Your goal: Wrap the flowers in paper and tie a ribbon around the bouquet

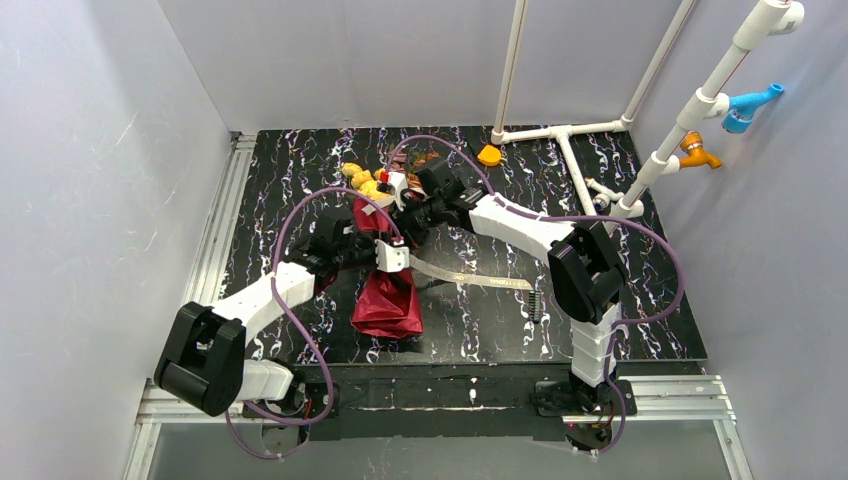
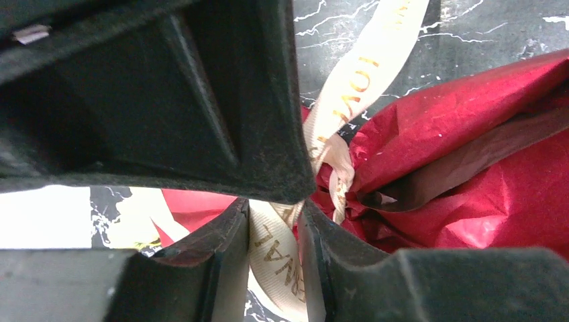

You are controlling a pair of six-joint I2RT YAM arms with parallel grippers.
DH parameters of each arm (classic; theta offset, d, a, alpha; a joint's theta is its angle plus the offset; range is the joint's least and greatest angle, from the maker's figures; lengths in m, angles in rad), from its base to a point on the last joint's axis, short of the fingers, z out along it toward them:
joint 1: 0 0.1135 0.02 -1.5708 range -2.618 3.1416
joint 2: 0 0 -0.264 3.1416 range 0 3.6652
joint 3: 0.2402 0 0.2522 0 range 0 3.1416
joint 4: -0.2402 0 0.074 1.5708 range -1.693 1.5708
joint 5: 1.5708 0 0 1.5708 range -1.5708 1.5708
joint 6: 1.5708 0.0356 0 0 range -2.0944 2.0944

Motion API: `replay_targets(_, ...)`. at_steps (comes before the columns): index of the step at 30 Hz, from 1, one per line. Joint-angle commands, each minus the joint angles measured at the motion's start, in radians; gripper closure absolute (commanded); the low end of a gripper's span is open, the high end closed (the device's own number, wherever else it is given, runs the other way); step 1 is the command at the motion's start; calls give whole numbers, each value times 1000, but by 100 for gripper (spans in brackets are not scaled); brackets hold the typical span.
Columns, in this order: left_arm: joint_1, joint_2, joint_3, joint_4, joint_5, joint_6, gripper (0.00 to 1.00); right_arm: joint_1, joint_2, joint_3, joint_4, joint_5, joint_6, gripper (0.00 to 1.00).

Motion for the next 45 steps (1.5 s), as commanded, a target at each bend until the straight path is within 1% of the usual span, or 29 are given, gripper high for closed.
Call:
replay_targets(1,-18,-9,7,57,-21,3,73,-5,12,45,-6,-34,-8,99)
replay_targets(2,-20,-11,4,61,-24,4,76,-5,12,46,-6,-36,-8,99)
replay_targets(3,-22,-13,3,61,-29,4,81,-5,13,46,-4,-38,-8,99)
replay_targets(6,-25,-20,-5,60,-45,4,100,-5,13,53,-6,-36,-7,99)
replay_targets(9,-31,-40,-22,35,-51,16,100,-5,11,55,-8,-35,-5,99)
replay_targets(12,-39,-48,16,-89,-84,18,100,-5,13,60,-18,-29,-2,99)
replay_targets(17,-51,-56,67,-208,-131,-45,100,-6,5,58,-25,-4,14,98)
replay_targets(19,-52,-49,94,-243,-155,-87,100,-6,-2,54,-24,5,21,93)
replay_targets(21,-52,-40,124,-263,-172,-142,100,-6,-8,49,-25,17,29,79)
replay_targets(22,-53,-31,138,-278,-178,-168,100,-5,-10,49,-28,24,31,73)
replay_targets(23,-54,-22,152,-293,-182,-189,100,-6,-14,47,-31,30,33,70)
replay_targets(28,-69,51,244,-377,-223,-322,100,-10,-58,26,-43,65,37,60)
replay_targets(33,-93,124,355,-497,-254,-420,100,-23,-135,-15,-51,121,50,50)
replay_targets(36,-100,146,382,-536,-266,-464,100,-29,-190,-59,-42,173,64,44)
replay_targets(40,-102,161,411,-576,-245,-543,100,-30,-259,-132,-30,289,111,36)
replay_targets(43,-111,191,455,-631,-210,-597,100,-49,-292,-165,-39,400,145,33)
replay_targets(45,-127,217,481,-654,-207,-629,100,-77,-310,-186,-46,445,178,32)
